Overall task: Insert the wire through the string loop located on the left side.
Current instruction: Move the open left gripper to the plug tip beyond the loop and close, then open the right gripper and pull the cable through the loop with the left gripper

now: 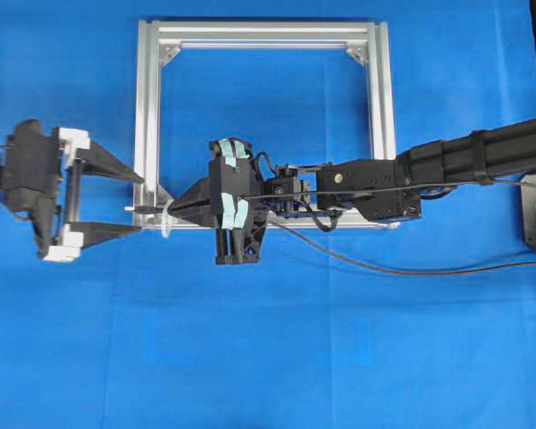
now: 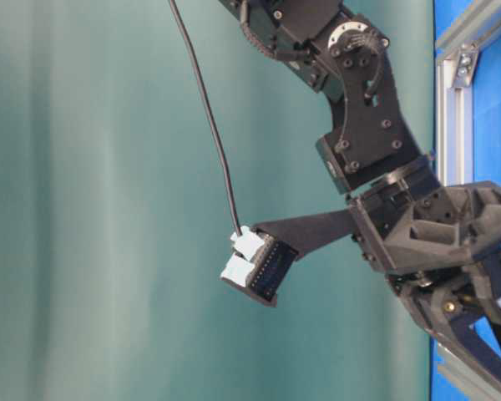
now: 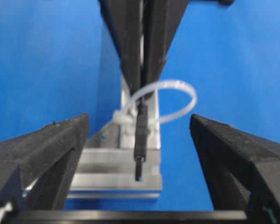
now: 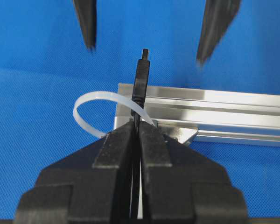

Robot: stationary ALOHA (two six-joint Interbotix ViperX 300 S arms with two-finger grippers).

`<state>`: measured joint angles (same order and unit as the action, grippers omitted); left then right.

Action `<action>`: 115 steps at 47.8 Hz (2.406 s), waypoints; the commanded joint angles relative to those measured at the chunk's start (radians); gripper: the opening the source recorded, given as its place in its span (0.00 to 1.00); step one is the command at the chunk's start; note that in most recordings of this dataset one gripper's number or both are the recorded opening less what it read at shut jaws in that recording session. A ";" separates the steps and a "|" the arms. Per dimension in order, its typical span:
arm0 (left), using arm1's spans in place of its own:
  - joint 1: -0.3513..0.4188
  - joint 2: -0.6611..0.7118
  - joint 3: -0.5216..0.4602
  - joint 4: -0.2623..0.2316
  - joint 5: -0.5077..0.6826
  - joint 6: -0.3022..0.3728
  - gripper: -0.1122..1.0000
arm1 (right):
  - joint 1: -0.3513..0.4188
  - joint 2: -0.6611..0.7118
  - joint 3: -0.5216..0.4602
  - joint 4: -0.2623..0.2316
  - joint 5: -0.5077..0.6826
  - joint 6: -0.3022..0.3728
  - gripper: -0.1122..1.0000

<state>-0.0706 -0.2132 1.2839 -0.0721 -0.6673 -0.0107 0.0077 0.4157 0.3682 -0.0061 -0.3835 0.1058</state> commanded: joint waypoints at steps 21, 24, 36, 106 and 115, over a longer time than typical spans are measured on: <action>0.005 0.081 -0.041 0.002 -0.008 -0.003 0.85 | -0.008 -0.020 -0.011 0.000 -0.008 0.000 0.10; 0.005 0.081 -0.046 0.002 -0.008 -0.003 0.85 | -0.009 -0.020 -0.011 0.000 -0.008 0.000 0.10; 0.005 0.083 -0.046 0.003 -0.008 -0.003 0.85 | -0.009 -0.020 -0.009 0.000 -0.009 0.002 0.10; 0.005 0.081 -0.044 0.002 -0.003 -0.005 0.17 | -0.003 -0.021 -0.003 0.002 0.006 0.012 0.46; 0.005 0.081 -0.046 0.003 -0.003 -0.005 0.17 | -0.002 -0.020 -0.002 0.009 0.025 0.012 0.93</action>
<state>-0.0690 -0.1227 1.2456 -0.0721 -0.6657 -0.0169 0.0031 0.4157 0.3712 -0.0015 -0.3590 0.1166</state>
